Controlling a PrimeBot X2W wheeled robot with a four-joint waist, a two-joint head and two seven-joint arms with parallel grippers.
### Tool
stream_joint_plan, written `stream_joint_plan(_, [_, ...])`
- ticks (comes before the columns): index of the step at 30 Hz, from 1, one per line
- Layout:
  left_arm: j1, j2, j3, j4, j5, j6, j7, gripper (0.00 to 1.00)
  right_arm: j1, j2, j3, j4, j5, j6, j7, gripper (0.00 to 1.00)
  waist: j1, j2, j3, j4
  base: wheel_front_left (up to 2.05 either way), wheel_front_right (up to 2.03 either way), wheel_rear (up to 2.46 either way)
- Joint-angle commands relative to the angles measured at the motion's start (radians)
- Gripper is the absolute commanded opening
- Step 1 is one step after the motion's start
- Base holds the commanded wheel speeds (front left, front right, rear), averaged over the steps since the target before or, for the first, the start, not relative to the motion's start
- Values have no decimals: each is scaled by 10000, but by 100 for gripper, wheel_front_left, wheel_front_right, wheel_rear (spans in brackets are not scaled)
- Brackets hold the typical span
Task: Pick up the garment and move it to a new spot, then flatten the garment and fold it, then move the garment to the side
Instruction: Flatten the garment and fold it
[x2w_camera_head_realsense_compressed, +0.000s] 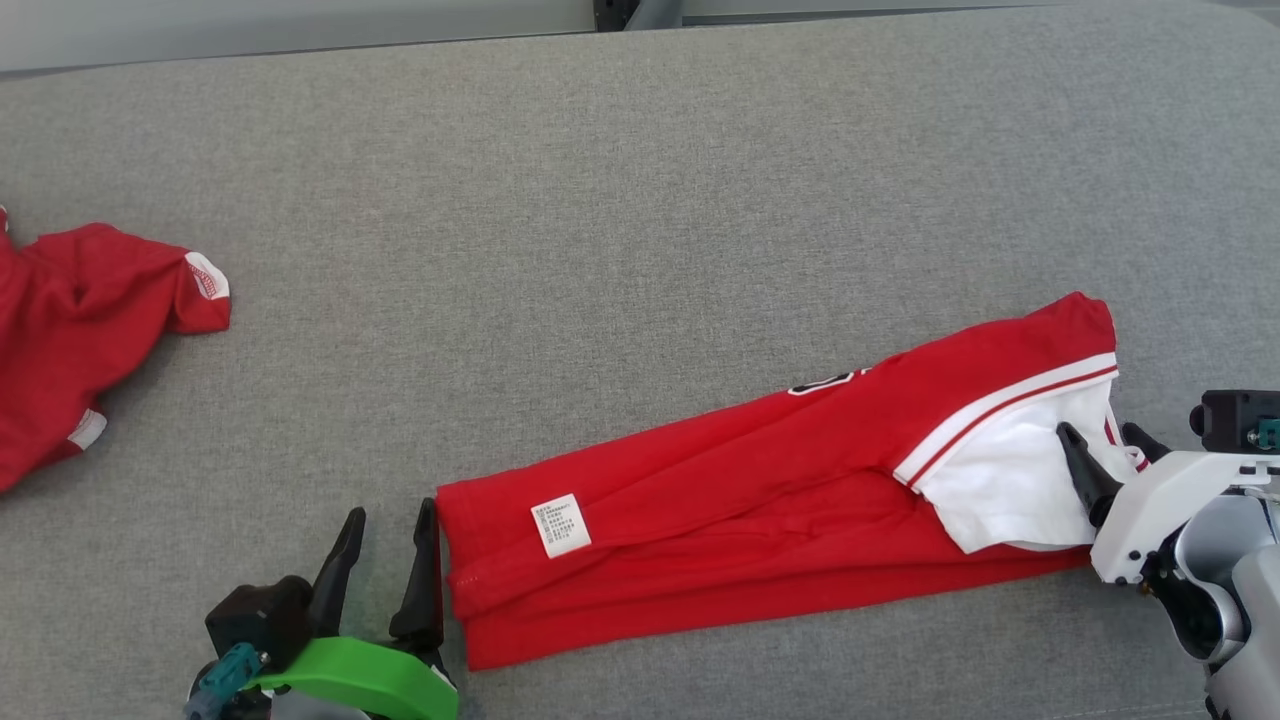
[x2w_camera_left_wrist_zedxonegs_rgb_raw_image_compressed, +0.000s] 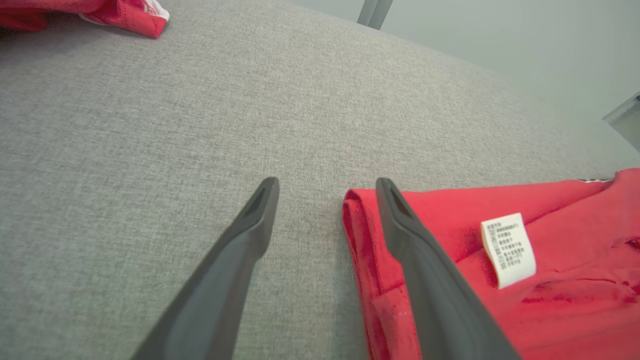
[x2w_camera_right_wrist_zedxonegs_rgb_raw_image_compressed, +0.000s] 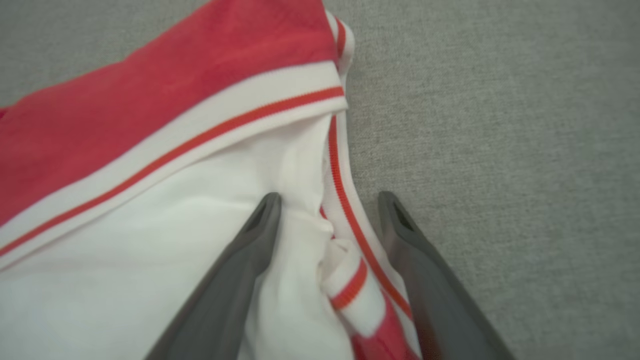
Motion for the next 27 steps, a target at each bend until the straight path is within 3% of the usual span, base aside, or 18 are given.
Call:
stream_joint_plan(1, [-107, -53, 73, 43, 70, -68, -75, 100, -44, 24, 197, 183, 105, 3, 12, 100, 0, 46, 46, 27, 0, 0, 0])
stream_joint_plan(7, [73, -389, 688, 185, 711, -463, -66, 100, -633, 153, 1597, 1093, 1225, 46, 368, 100, 0, 46, 76, -88, 0, 0, 0])
stream_joint_plan(8, [135, -471, 773, 207, 826, -573, -67, 100, -725, 241, 1904, 1038, 1698, 65, 443, 0, 0, 46, 68, -104, 0, 0, 0])
stream_joint_plan(10, [209, -608, 927, 241, 1065, -793, -68, 100, -811, 82, 2364, 812, 2712, 63, 705, 0, 0, 46, 27, -114, 0, 0, 0])
stream_joint_plan(15, [116, -1041, 1230, 391, 1614, -1327, -69, 100, -1060, -1650, 1991, 1028, 3979, -18, 164, 0, 0, 46, -14, 63, 0, 0, 0])
stream_joint_plan(24, [391, -1548, 1978, 706, 2355, -1993, -70, 100, -993, -4284, 209, 2596, 4737, -6, -570, 0, 0, 46, -211, 180, 0, 0, 0])
stream_joint_plan(27, [523, -1709, 2140, 800, 2491, -2157, -69, 100, -883, -4883, -33, 2479, 4742, -4, -450, 0, 0, 46, -333, 126, 0, 0, 0])
